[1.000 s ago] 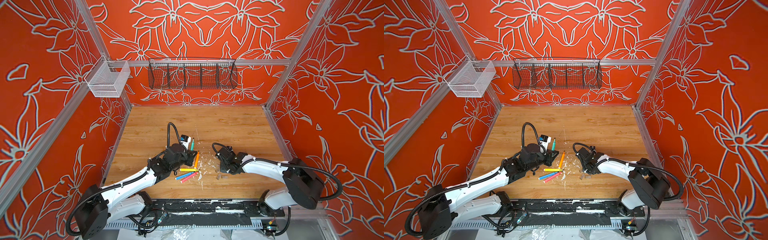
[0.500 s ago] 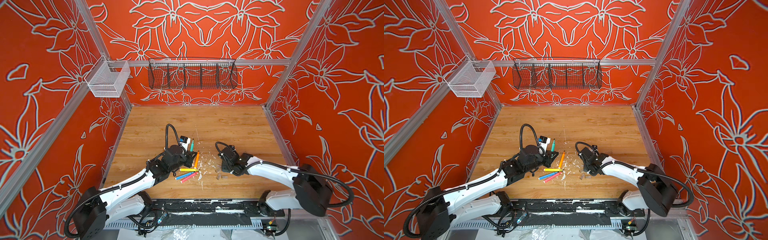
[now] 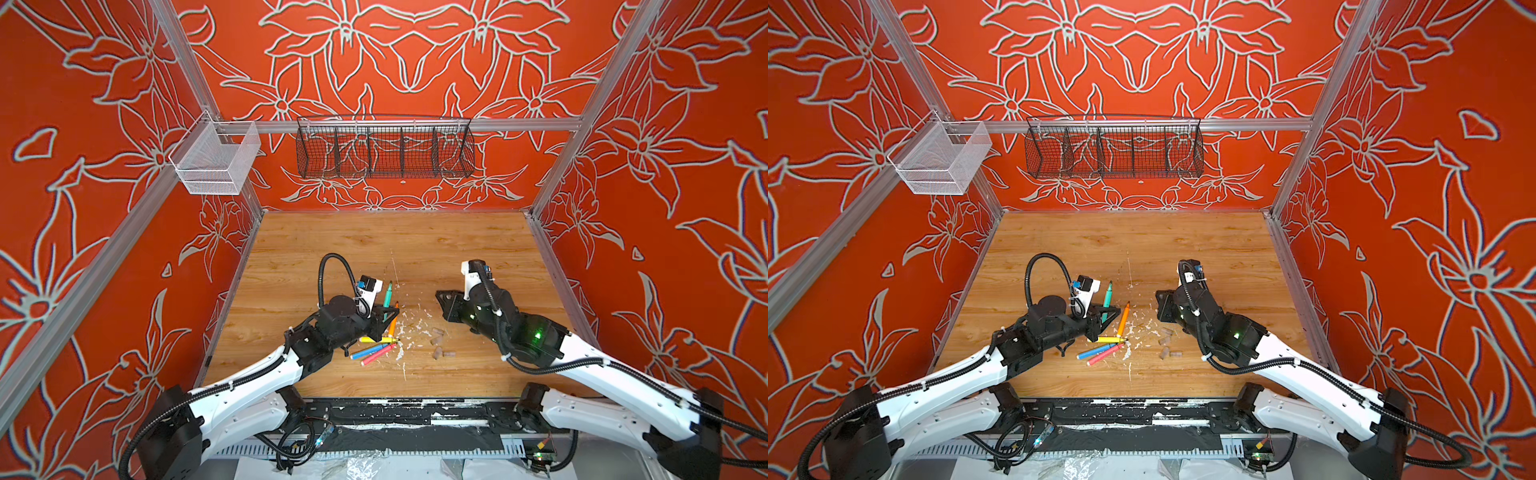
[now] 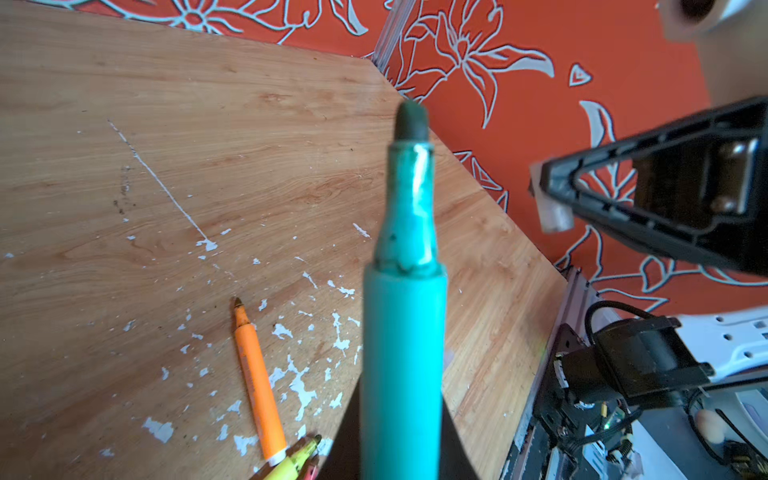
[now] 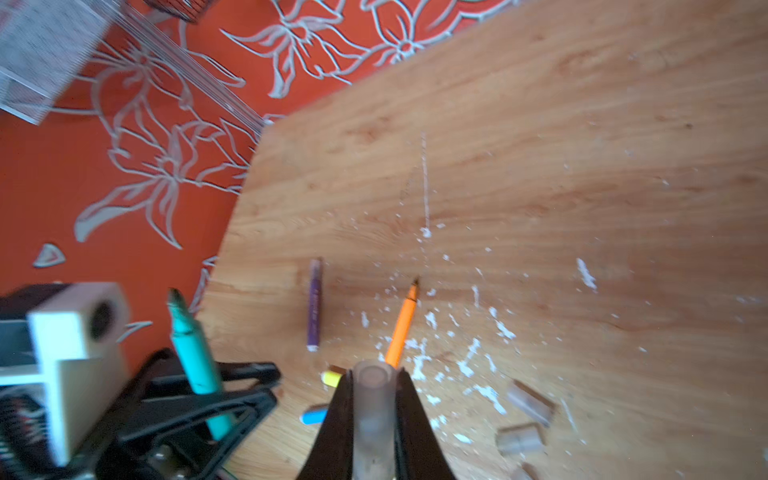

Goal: Insert the pens into the pen caps
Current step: 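Lift the cap with the right gripper and carry it toward the green marker tip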

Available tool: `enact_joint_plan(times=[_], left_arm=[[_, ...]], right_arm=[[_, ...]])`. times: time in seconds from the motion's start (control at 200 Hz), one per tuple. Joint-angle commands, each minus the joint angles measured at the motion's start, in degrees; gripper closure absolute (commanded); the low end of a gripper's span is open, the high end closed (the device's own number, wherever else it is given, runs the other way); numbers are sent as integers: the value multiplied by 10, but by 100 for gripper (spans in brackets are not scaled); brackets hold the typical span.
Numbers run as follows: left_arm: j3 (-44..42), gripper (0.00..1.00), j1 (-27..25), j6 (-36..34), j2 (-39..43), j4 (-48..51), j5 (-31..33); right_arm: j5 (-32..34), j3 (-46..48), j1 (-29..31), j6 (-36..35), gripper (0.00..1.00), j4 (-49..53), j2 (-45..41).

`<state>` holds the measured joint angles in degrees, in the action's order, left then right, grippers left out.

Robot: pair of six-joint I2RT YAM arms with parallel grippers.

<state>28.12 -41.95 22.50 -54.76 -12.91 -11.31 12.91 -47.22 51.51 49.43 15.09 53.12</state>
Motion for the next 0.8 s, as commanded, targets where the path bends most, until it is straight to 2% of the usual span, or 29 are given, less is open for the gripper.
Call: enact_joint_plan(times=[0.0, 0.38, 0.796], left_arm=[[-3, 100, 2, -10, 6, -36, -36], [-3, 100, 2, -15, -3, -63, -96], [-3, 100, 2, -14, -7, -68, -109]], right_arm=[[-32, 16, 8, -8, 100, -135, 3], [-66, 16, 34, -14, 100, -307, 62], [-39, 14, 52, -27, 100, -349, 96]])
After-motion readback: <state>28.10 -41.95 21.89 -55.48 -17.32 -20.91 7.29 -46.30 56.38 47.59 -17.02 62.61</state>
